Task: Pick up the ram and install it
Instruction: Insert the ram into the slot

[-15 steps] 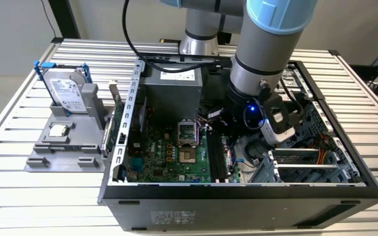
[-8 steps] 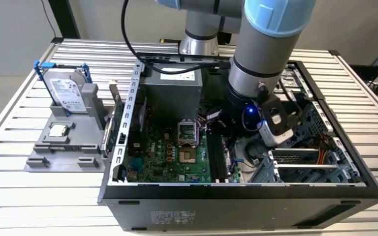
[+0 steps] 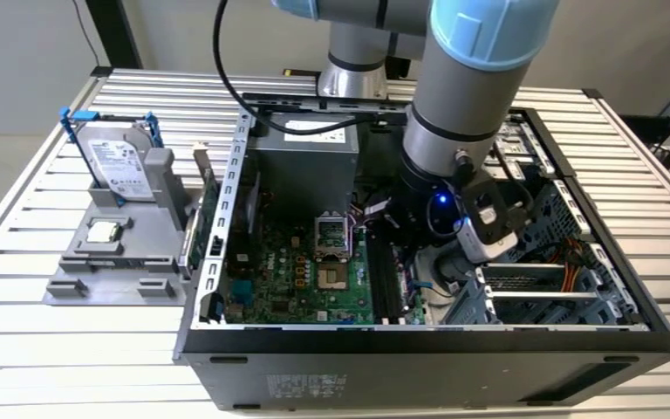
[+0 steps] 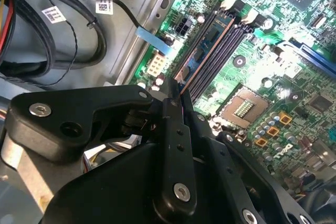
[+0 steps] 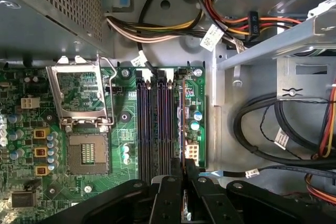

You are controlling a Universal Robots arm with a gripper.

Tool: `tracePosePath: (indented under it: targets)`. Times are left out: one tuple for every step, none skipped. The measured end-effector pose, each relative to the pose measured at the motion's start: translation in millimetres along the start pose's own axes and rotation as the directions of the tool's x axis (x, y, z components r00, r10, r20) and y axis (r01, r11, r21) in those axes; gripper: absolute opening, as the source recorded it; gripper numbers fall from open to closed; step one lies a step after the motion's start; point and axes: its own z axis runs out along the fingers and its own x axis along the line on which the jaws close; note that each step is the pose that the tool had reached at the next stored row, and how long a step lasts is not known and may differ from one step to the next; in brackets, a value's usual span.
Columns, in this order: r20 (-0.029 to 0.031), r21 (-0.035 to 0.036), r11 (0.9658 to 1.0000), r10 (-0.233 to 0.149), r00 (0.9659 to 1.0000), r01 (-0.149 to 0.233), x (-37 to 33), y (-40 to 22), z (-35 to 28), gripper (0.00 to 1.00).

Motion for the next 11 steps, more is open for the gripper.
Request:
tracePosePath:
  targets:
    - [0.0000, -0.0003, 1.0000, 0.000, 1.0000, 0.000, 0.0, 0.0, 0.7, 0.00]
    - [0.0000, -0.0002, 1.0000, 0.000, 1.0000, 0.000, 0.1, -0.1, 1.6, 0.00]
    - [-0.0001, -0.0001, 1.0000, 0.000, 1.0000, 0.000, 0.2, -0.1, 2.8, 0.00]
    - [-0.0001, 0.0000, 1.0000, 0.000, 1.0000, 0.000, 0.3, -0.2, 4.1, 0.00]
    - [-0.0001, -0.0001, 1.0000, 0.001, 1.0000, -0.001, 0.5, -0.2, 6.0, 0.00]
    - [-0.0001, -0.0001, 1.0000, 0.001, 1.0000, -0.001, 0.6, -0.2, 7.8, 0.00]
    - [0.0000, -0.0001, 1.0000, 0.002, 1.0000, -0.002, 0.7, -0.2, 9.6, 0.00]
    - [-0.0001, 0.0000, 1.0000, 0.003, 1.0000, -0.003, 0.8, -0.3, 11.3, 0.00]
    - [0.0000, 0.0000, 1.0000, 0.004, 1.0000, -0.004, 1.0, -0.3, 13.2, 0.00]
    - [0.0000, 0.0000, 1.0000, 0.005, 1.0000, -0.005, 1.4, -0.3, 14.7, 0.00]
    - [0.0000, 0.0001, 1.0000, 0.007, 1.0000, -0.007, 1.7, -0.3, 15.6, 0.00]
